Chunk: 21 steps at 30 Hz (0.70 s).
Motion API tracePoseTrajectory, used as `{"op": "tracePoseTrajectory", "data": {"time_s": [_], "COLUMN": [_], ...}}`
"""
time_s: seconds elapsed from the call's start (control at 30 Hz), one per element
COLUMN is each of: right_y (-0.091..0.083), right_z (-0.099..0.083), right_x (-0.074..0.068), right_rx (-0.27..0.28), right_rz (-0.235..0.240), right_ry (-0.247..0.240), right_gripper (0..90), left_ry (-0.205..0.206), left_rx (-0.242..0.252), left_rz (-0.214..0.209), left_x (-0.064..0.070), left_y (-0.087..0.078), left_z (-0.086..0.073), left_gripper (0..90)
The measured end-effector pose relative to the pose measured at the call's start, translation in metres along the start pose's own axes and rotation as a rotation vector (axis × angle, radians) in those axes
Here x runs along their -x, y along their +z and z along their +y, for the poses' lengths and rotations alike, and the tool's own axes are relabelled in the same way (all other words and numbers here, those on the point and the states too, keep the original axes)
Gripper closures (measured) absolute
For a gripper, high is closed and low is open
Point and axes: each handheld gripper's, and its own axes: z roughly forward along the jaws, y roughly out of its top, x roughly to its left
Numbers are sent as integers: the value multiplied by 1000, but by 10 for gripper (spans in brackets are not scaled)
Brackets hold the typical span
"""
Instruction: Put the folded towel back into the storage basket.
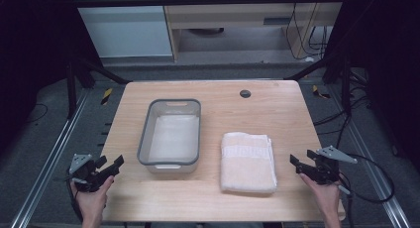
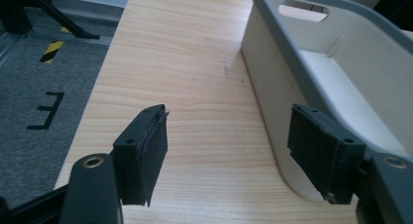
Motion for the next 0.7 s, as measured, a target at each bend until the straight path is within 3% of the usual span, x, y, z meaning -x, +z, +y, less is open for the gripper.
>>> {"op": "tracePoseTrajectory", "data": {"time_s": [0.2, 0.47, 0.7], "right_y": [-6, -9, -10], "right_z": [2, 9, 12], "right_x": [2, -3, -5], "right_rx": [21, 37, 42], "right_rz": [4, 37, 51], "right_ry": [1, -2, 0], "right_gripper": [292, 299, 299], "left_ry": [32, 68, 66], "left_rx": [29, 34, 37], "left_rz": [-27, -34, -58], "left_x": [15, 25, 32], "left_y": [-8, -10, -12], "left_z": [5, 9, 11], "left_gripper": [311, 316, 314]}}
